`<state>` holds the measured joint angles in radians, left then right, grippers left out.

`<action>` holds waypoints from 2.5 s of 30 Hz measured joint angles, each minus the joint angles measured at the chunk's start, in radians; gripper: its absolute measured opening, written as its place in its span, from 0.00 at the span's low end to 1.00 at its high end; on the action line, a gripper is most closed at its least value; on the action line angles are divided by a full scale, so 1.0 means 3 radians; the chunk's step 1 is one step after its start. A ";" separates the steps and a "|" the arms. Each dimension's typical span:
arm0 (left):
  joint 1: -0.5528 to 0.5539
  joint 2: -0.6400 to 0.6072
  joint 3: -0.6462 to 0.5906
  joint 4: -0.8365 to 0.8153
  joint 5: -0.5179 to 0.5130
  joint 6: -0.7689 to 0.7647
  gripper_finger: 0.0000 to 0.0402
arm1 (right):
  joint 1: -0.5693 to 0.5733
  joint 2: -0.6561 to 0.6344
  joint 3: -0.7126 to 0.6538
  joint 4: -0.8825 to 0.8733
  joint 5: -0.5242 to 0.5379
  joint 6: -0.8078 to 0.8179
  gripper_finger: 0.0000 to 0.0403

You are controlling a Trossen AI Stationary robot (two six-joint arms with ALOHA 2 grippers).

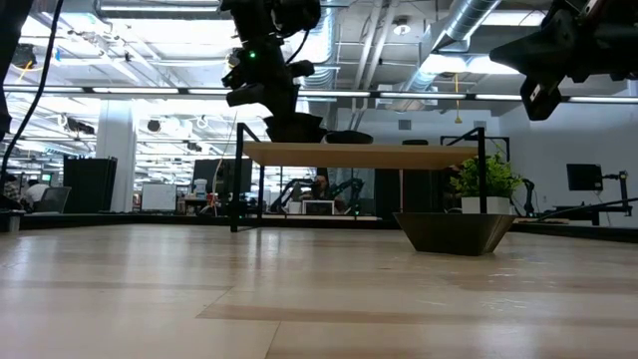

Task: Pick & Place Mini shaped plates
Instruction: Stack the distorted square plate on top of the other distorted square plates on the shelf

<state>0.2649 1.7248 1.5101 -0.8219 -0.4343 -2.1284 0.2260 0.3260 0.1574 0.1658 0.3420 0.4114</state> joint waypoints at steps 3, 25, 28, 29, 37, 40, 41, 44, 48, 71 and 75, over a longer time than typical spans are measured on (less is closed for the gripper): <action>0.0000 0.0000 0.0000 0.0001 0.0003 0.0000 0.02 | 0.0000 0.0000 0.0000 0.0000 0.0000 0.0000 0.00; -0.0001 0.0000 0.0000 0.0088 0.0006 0.0021 0.02 | 0.0000 0.0000 0.0000 0.0000 -0.0001 -0.0001 0.00; -0.0001 0.0000 -0.0001 0.0090 0.0006 0.0115 0.02 | 0.0000 0.0000 0.0000 0.0000 -0.0001 -0.0004 0.00; -0.0001 0.0000 -0.0001 0.0092 0.0005 0.0152 0.02 | 0.0000 0.0000 0.0000 0.0000 -0.0001 -0.0004 0.00; -0.0013 0.0000 -0.0001 0.0117 0.0006 0.0186 0.02 | 0.0003 0.0000 0.0000 0.0000 -0.0005 -0.0004 0.00; -0.0017 0.0000 -0.0001 0.0118 0.0006 0.0186 0.02 | 0.0003 0.0000 0.0000 0.0000 -0.0008 -0.0004 0.00; -0.0017 0.0000 -0.0001 0.0118 0.0006 0.0186 0.02 | 0.0003 0.0000 0.0000 0.0000 -0.0009 -0.0004 0.00; -0.0017 0.0000 -0.0001 0.0124 0.0028 0.0186 0.02 | 0.0003 0.0000 0.0000 0.0000 -0.0011 -0.0004 0.00; -0.0017 0.0000 -0.0003 0.0125 0.0070 0.0186 0.02 | 0.0003 0.0000 0.0000 -0.0001 -0.0013 -0.0006 0.00; -0.0005 -0.0109 -0.0005 0.0050 0.0288 0.0537 0.18 | 0.0003 0.0000 0.0000 -0.0004 -0.0042 -0.0009 0.00; -0.0005 -0.0142 -0.0005 0.0047 0.0224 0.0564 0.22 | 0.0003 0.0000 0.0000 -0.0005 -0.0117 -0.0009 0.00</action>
<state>0.2634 1.6823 1.5085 -0.8078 -0.3671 -1.9591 0.2268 0.3260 0.1574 0.1644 0.3069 0.4088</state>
